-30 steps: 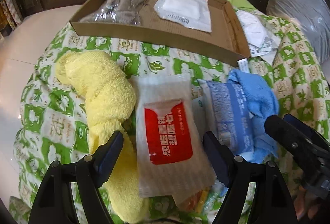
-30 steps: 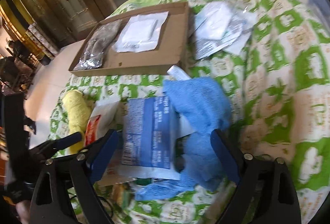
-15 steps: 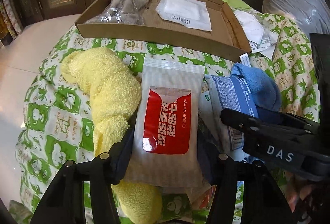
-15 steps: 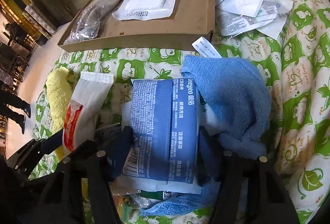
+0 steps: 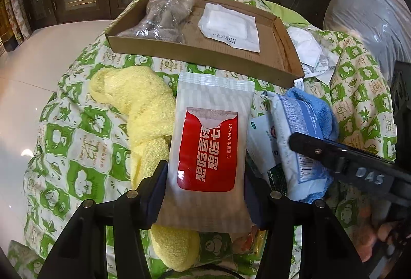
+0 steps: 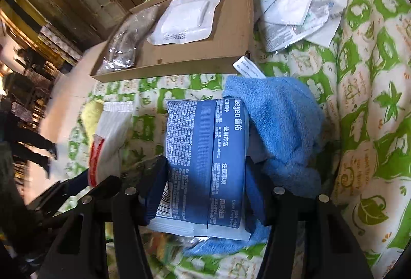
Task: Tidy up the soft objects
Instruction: 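Grasp the red-labelled wet-wipe packet with the left gripper while the right grasps the blue wipes pack, then lift both packets and carry them toward the box lid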
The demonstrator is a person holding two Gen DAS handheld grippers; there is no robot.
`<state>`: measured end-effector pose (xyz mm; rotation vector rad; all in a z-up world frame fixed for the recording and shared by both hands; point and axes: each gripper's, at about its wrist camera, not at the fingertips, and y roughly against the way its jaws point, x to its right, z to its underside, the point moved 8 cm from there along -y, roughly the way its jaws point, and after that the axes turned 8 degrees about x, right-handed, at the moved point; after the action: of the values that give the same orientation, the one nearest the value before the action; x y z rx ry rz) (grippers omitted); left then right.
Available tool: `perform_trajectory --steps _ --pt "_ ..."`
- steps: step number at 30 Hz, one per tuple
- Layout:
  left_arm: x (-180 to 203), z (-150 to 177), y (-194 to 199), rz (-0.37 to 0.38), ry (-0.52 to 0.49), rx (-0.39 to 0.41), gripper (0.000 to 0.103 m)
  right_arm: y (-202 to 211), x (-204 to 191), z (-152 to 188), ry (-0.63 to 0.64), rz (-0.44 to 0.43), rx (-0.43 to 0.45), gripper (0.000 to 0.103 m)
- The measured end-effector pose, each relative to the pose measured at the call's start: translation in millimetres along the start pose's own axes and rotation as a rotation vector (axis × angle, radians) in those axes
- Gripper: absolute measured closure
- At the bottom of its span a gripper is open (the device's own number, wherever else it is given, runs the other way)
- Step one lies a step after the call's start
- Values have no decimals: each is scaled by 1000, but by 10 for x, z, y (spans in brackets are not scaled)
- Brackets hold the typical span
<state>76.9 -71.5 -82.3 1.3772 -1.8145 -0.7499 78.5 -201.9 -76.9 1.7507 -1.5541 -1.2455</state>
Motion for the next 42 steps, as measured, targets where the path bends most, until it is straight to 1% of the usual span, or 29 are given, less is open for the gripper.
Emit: perform_trajectory --steps 3,8,10,12,13,17,19,20,21,22,23,25,28,31,34,37,39,42 --pt "-17 -5 6 -9 -3 0 45 -1 31 29 -40 -37 -36 46" --pt "8 10 -12 -13 -8 -4 45 -94 84 106 -91 -60 -99 45" --pt "6 25 -20 -13 -11 -9 45 -97 78 136 -92 -76 -126 44" --pt "6 34 -29 -11 -11 -11 45 -79 81 157 -98 -86 -136 39" --pt "4 34 -30 -11 -10 -12 45 -79 75 164 -95 -85 -138 36" --pt "9 43 -48 -9 -9 -14 45 -117 47 187 -82 -58 -139 35" --pt "15 49 -59 -10 -10 -15 45 -159 14 191 -57 -30 -133 35" --pt "20 55 -70 -10 -11 -17 45 -178 -5 200 -30 -11 -130 37" --pt "24 59 -78 -12 -13 -18 45 -199 -20 209 3 13 -123 44" --pt "28 63 -84 -13 -15 -19 45 -205 -17 212 20 28 -117 46" --pt "31 65 -86 -17 -18 -18 45 -188 -19 205 20 26 -110 49" --pt "35 60 -68 -19 -21 -10 45 -111 -16 143 5 -3 -87 53" --pt "17 30 -29 -13 -13 0 45 75 11 -10 -47 -73 -41 53" --pt "-5 -32 28 4 13 14 45 199 47 -126 -84 -118 -5 53" --pt "6 -114 97 10 13 35 45 253 113 -186 -97 -112 20 53" --pt "31 -177 151 13 6 51 45 263 149 -190 -96 -101 27 53" --pt "48 -207 174 14 0 57 45 274 132 -190 -127 -149 17 53" --pt "52 -237 190 10 -8 59 45 289 64 -222 -200 -271 -9 53"
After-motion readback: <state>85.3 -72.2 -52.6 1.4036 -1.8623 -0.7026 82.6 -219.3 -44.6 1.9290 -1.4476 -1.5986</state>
